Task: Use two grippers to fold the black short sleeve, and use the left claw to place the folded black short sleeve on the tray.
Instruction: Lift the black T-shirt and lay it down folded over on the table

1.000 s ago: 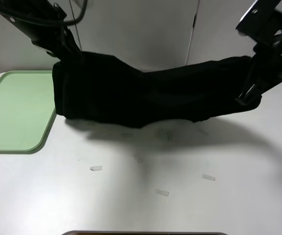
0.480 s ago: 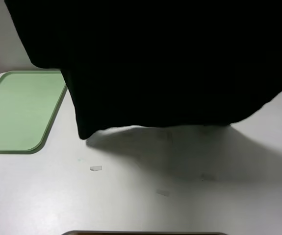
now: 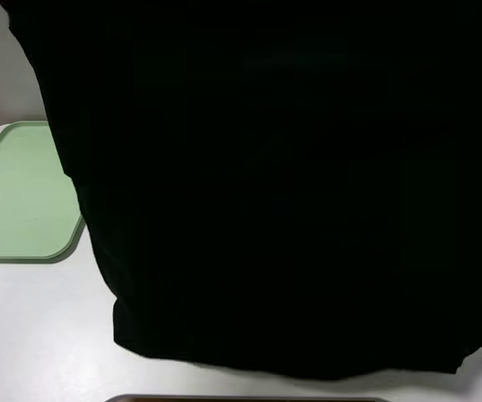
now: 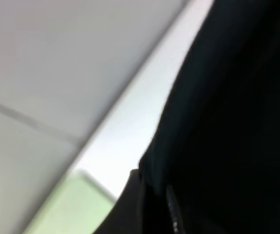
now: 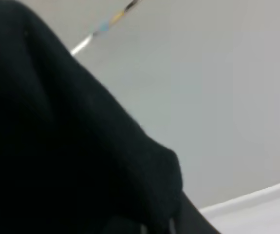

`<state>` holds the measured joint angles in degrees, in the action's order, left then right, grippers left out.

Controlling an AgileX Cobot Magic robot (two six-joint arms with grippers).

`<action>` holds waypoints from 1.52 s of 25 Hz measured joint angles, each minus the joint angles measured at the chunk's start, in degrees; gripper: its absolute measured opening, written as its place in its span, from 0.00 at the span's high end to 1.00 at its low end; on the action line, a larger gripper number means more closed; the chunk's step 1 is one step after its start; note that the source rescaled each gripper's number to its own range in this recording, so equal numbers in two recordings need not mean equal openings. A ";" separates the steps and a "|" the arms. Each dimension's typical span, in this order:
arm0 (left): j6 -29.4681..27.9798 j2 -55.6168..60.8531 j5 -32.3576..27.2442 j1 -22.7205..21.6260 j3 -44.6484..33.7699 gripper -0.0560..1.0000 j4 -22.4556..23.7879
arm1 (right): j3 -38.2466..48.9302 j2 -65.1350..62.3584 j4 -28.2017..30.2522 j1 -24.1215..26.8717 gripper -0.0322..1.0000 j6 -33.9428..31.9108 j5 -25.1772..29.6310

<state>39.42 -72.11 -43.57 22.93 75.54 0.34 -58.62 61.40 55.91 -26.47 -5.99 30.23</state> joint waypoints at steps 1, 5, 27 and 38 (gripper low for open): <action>-0.51 -4.94 -0.21 -0.06 0.00 0.94 2.10 | 0.00 3.59 0.47 0.85 0.97 -0.06 -0.06; -1.67 -15.77 2.31 -0.74 0.00 0.94 5.08 | 0.00 15.92 2.52 5.02 0.97 -1.19 -2.12; 11.84 -30.16 6.00 0.05 -2.25 0.94 10.41 | 0.29 36.91 0.42 12.08 0.97 4.05 -6.28; 14.15 -30.16 4.56 0.42 -10.77 0.94 8.60 | 9.19 36.91 -9.04 12.08 0.97 17.87 -4.74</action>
<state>53.57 -102.27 -39.01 23.35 64.77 8.95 -49.43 98.31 46.87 -14.39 11.87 25.49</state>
